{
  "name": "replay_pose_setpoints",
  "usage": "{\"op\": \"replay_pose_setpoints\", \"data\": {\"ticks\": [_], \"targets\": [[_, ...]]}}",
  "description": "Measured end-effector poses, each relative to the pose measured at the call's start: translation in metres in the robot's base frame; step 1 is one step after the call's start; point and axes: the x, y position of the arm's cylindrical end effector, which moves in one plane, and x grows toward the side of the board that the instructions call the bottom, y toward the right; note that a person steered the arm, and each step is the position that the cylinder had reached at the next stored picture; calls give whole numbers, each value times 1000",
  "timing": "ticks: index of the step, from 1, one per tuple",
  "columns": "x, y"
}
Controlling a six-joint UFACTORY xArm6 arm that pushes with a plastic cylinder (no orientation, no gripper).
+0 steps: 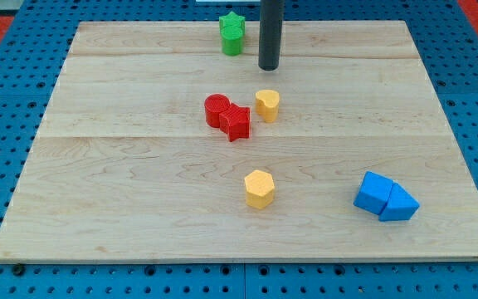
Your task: Slide the yellow blocks to the bottom of the board
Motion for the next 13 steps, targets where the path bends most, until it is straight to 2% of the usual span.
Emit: {"op": "replay_pose_setpoints", "data": {"ticks": [3, 4, 5, 6, 7, 8, 9, 10, 11, 12, 13], "targets": [[68, -17], [114, -32], [133, 9], [140, 20], [173, -3], [201, 15], [184, 36], [192, 66], [222, 64], [240, 50], [238, -7]]}}
